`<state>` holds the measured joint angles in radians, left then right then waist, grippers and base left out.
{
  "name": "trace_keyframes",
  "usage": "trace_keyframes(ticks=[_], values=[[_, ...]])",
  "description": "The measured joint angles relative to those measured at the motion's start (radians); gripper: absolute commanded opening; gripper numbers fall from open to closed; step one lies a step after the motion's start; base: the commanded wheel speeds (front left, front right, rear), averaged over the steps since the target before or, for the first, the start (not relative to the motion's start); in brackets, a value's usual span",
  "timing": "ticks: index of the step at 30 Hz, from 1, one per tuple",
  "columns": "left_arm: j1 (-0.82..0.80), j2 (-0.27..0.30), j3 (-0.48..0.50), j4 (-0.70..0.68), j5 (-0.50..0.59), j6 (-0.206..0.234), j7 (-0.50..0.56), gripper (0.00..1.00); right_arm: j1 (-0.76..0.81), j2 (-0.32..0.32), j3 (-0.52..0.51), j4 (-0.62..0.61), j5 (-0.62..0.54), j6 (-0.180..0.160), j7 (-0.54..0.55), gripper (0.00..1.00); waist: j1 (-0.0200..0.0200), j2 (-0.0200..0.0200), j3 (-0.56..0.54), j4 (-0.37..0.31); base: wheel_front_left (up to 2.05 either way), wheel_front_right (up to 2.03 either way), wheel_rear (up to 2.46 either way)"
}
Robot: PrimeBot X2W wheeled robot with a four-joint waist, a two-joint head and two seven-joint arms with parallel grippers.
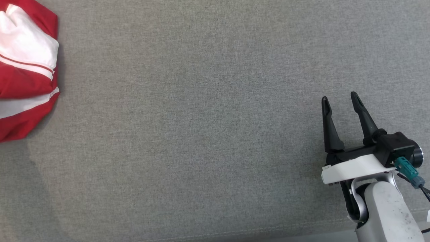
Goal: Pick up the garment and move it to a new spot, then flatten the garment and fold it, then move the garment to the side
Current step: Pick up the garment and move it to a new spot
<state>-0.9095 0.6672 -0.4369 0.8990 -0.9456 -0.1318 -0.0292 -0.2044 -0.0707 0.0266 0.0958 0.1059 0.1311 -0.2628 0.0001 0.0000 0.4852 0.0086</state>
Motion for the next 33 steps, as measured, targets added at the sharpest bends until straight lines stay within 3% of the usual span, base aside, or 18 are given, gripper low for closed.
trace_keyframes(ticks=[7,13,24,33], values=[[-0.073,0.004,-0.031,-0.055,0.035,0.0,-0.107,0.0,0.015,0.003,0.021,0.036,0.027,0.0,0.0,1.0,-0.0001,0.0,-0.08,0.01,0.0,0.0,0.0],[-0.164,0.002,-0.052,-0.192,0.081,0.006,-0.138,0.0,0.036,0.008,0.034,0.062,0.061,0.0,0.0,1.0,-0.0001,0.0,-0.153,0.01,0.0,0.0,0.0],[-0.266,-0.107,-0.135,-0.603,0.11,0.086,0.011,0.0,0.057,0.018,0.048,0.07,0.107,0.0,0.0,1.0,-0.0002,0.0,-0.233,-0.081,0.0,0.0,0.0],[-0.223,-0.193,-0.216,-0.68,0.113,0.128,0.06,0.0,0.058,0.02,0.073,0.068,0.168,0.0,0.0,1.0,-0.0001,0.0,-0.231,-0.205,0.0,0.0,0.0]])
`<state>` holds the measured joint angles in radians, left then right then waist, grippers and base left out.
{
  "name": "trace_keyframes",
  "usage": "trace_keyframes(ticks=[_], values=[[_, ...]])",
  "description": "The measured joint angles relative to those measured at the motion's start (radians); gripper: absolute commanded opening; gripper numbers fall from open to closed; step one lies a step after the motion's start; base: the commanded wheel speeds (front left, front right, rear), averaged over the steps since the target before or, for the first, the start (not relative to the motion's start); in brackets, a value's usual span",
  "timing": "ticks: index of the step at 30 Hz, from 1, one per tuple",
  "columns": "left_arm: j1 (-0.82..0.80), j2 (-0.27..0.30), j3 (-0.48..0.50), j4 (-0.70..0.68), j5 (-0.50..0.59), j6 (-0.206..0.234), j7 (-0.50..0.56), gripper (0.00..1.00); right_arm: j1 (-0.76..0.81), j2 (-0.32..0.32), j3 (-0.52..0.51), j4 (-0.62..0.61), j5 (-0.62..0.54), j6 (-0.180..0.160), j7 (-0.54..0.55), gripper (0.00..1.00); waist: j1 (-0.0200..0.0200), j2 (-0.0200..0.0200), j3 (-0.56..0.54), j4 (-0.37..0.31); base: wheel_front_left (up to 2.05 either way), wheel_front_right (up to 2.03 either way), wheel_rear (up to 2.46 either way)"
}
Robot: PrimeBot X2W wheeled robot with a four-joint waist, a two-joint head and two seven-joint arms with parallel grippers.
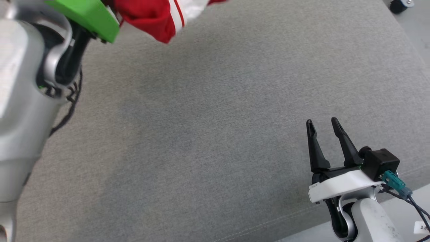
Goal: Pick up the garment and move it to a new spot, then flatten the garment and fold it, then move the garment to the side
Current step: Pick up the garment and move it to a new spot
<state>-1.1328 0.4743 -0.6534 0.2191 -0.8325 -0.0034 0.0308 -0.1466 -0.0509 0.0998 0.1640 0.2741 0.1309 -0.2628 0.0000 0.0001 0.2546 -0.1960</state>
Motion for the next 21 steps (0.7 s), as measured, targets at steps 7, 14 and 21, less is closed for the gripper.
trace_keyframes(ticks=[7,14,21], values=[[0.179,-0.085,-0.068,0.076,-0.024,0.006,-0.059,0.0,0.001,0.0,0.015,0.0,0.024,0.0,0.0,1.0,0.0,0.0,0.01,-0.072,0.0,0.0,0.0],[0.358,-0.164,-0.123,0.231,-0.045,-0.001,-0.146,0.0,0.0,0.0,0.016,-0.003,0.031,0.0,0.0,1.0,0.0,0.0,0.017,-0.092,0.0,0.0,0.0],[0.412,-0.24,-0.185,0.336,-0.038,-0.051,-0.199,1.0,0.0,0.001,0.013,0.002,0.027,0.0,0.0,1.0,0.0,0.0,0.007,-0.058,0.0,0.0,0.0]])
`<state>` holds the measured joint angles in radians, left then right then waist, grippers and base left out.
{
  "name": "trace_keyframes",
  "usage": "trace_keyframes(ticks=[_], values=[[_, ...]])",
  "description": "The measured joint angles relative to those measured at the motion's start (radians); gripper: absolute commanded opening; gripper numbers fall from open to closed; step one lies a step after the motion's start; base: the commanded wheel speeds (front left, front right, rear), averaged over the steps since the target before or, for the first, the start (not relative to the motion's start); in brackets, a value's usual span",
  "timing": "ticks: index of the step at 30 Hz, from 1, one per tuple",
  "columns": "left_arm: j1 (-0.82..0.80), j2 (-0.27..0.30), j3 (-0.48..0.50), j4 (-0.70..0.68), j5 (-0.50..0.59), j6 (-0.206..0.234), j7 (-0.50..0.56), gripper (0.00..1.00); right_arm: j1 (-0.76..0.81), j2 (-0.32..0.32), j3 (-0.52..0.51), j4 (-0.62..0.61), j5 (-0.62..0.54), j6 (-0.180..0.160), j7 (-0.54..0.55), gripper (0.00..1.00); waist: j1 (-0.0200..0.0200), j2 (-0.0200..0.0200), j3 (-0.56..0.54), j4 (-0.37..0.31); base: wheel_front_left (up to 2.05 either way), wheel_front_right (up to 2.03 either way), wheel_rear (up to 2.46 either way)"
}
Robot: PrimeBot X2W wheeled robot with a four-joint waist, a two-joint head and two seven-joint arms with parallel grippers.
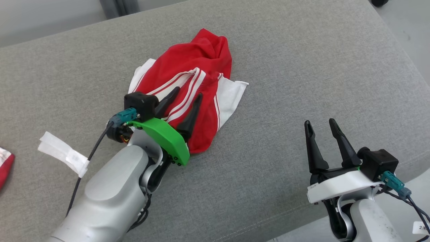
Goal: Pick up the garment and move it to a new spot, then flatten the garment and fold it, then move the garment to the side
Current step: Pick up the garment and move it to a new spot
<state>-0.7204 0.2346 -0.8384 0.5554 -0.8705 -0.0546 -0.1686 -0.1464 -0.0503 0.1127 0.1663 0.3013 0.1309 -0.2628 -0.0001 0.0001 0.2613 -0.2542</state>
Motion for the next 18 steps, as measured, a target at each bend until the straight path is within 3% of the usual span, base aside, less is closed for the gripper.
trace_keyframes(ticks=[4,10,18], values=[[-0.001,-0.009,0.004,-0.005,0.021,-0.008,-0.055,1.0,0.01,0.001,-0.008,0.006,-0.006,0.0,0.0,1.0,0.0,0.0,-0.023,0.025,0.0,0.0,0.0],[0.012,0.038,0.093,-0.045,0.074,0.015,-0.09,1.0,0.04,0.001,-0.022,0.014,-0.027,0.0,0.0,1.0,0.0,0.0,-0.064,0.079,0.0,0.0,0.0],[0.157,0.103,0.328,-0.17,0.205,0.046,-0.094,1.0,0.053,0.001,-0.032,0.023,-0.052,0.0,0.0,1.0,0.0001,0.0,-0.115,0.171,0.0,0.0,0.0]])
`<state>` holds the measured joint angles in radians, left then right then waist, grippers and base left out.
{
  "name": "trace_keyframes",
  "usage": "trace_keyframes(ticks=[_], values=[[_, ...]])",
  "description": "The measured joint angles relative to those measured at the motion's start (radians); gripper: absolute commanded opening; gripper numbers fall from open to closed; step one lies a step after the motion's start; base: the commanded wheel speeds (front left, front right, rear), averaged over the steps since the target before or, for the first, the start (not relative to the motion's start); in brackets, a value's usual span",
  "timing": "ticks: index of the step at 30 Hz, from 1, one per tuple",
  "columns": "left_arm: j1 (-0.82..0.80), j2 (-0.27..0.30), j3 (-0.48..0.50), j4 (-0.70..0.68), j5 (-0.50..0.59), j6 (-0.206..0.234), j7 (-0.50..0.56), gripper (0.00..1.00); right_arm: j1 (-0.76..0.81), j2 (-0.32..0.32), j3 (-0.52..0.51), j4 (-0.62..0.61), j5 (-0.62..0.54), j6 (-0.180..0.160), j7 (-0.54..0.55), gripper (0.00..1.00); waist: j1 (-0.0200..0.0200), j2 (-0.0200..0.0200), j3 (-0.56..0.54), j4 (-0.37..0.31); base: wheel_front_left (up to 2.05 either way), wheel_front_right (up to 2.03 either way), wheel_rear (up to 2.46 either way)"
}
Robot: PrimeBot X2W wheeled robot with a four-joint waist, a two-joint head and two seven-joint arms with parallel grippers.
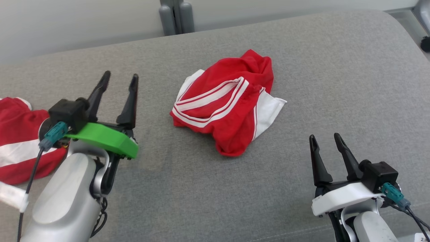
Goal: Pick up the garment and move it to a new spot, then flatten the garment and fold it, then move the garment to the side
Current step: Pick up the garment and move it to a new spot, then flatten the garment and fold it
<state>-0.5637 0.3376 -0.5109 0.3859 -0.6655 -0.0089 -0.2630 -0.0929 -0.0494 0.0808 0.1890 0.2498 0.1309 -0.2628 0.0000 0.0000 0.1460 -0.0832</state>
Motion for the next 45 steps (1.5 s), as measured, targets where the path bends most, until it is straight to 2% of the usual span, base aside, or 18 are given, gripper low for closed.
trace_keyframes(ticks=[11,20,34,45], values=[[0.276,-0.014,0.287,-0.137,0.167,-0.01,-0.001,1.0,0.04,-0.007,0.01,0.016,-0.008,0.0,0.0,1.0,0.0,0.0,-0.089,0.101,0.0,0.0,0.0],[0.478,-0.041,0.421,-0.207,0.257,-0.049,-0.001,1.0,0.068,-0.037,0.034,0.02,0.003,0.0,0.0,1.0,-0.0001,0.0,-0.151,0.142,0.0,0.0,0.0],[0.616,-0.106,0.469,-0.212,0.342,-0.105,-0.001,1.0,0.097,-0.057,0.036,0.019,0.02,0.0,0.0,1.0,0.0,0.0,-0.166,0.15,0.0,0.0,0.0],[0.626,-0.13,0.46,-0.19,0.404,-0.116,-0.001,1.0,0.106,-0.062,0.041,0.03,0.022,0.0,0.0,1.0,0.0,0.0,-0.168,0.146,0.0,0.0,0.0]])
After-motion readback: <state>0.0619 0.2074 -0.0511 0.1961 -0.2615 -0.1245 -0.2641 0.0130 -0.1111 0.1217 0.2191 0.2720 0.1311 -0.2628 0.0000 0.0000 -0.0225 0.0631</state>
